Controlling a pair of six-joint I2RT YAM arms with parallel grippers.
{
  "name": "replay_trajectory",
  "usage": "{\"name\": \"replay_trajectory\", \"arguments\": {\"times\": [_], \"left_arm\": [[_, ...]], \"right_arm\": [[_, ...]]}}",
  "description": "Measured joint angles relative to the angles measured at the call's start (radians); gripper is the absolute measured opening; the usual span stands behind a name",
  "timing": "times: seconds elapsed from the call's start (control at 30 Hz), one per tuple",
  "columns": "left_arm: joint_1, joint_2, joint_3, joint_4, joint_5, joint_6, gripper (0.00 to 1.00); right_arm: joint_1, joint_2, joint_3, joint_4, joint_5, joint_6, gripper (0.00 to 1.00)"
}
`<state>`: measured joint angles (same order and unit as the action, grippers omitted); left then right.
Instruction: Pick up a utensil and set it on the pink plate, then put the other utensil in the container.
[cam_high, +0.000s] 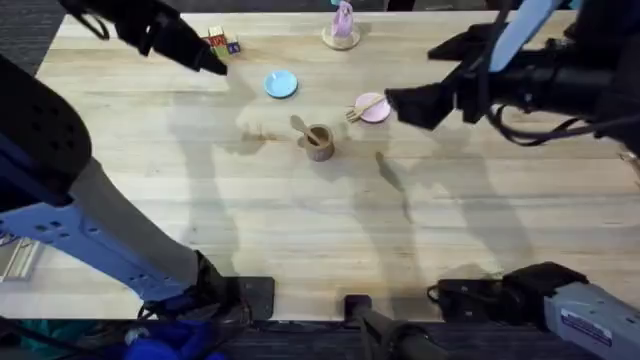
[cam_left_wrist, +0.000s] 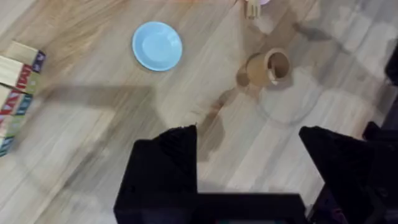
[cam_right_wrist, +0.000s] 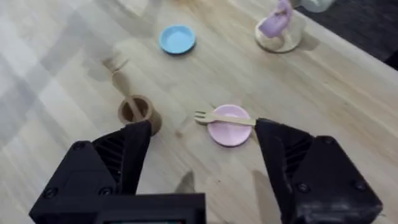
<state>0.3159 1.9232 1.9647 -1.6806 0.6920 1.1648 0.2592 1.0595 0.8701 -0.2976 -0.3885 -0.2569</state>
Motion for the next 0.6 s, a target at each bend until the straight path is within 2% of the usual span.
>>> {"name": "replay_trajectory", "arguments": {"times": [0.17, 0.3, 0.6], "left_arm": [[-0.048, -0.009, 0.039, -0.011, -0.085, -0.079, 0.997], [-0.054, -0.057, 0.039, -0.011, -0.122, -0.129, 0.996], [-0.052, -0.308, 0.032, -0.010, -0.166, -0.256, 0.995]], "right_arm": [[-0.061, 0.000, 0.040, -0.020, 0.000, 0.002, 0.996], [-0.105, 0.000, 0.073, -0.096, 0.000, 0.003, 0.996], [-0.202, 0.000, 0.137, -0.308, 0.000, 0.003, 0.996]]}}
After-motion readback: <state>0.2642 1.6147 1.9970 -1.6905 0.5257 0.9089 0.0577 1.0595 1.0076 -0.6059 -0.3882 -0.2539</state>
